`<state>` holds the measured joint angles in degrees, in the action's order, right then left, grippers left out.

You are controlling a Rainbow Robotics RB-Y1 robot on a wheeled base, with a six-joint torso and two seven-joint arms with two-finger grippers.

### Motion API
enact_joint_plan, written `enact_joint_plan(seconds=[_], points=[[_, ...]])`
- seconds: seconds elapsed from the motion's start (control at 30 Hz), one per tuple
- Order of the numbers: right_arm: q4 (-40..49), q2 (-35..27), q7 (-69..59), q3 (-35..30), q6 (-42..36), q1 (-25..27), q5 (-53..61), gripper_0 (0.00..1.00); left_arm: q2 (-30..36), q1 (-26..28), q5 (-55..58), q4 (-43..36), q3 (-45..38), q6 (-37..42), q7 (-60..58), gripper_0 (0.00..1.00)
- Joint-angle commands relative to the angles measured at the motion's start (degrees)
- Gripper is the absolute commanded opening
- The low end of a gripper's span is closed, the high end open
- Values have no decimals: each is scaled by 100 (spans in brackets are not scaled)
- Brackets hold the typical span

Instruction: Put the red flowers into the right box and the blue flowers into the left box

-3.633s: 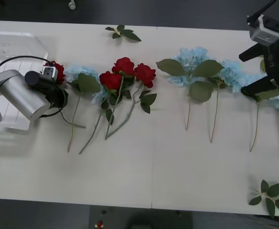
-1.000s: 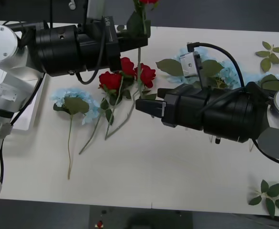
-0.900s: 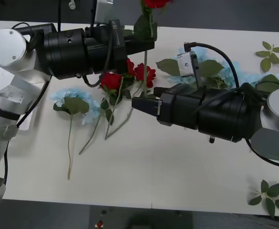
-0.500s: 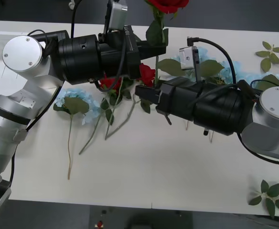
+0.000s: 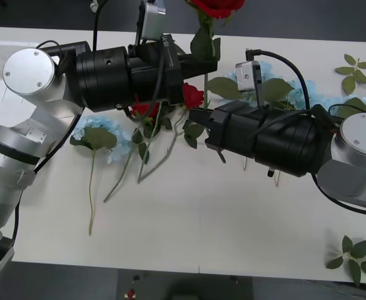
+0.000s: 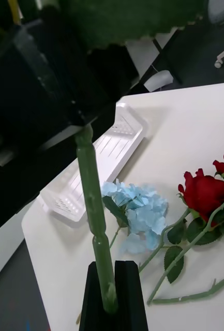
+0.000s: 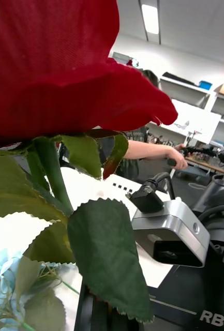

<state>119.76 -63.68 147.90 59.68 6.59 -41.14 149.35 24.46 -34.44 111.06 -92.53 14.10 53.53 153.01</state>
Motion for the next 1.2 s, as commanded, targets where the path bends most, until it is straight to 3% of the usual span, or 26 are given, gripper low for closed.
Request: enact_joint_plan(seconds=[0.03, 0.07, 0.1, 0.43, 0.6, 0.87, 1.1, 1.2], points=[[39, -40, -68, -53, 17, -123, -29, 0, -3, 113, 135, -54, -74, -36, 199, 78], [47, -48, -68, -45, 17, -123, -29, 0, -3, 122, 144, -54, -74, -36, 199, 96], [47, -48, -68, -53, 17, -123, -29, 0, -3, 113, 144, -54, -74, -36, 199, 100], [47, -382, -94, -168, -44, -123, -20, 0, -3, 122, 293, -63, -74, -36, 199, 100], [47, -1297, -191, -449, -853, -167, 77, 0, 164, 122, 487, -63, -118, -27, 199, 100], [-251, -2474, -349, -827, -2400, -237, 525, 0, 1113, 218, 891, -54, -443, 131, 199, 100], [-893, -2887, -1114, -950, -3437, -316, 305, 0, 2291, 579, 1172, 42, -434, 113, -140, 100], [-1561, -2870, -1712, -950, -4149, -448, -187, 0, 2827, 904, 988, 104, -434, 113, -676, 100]])
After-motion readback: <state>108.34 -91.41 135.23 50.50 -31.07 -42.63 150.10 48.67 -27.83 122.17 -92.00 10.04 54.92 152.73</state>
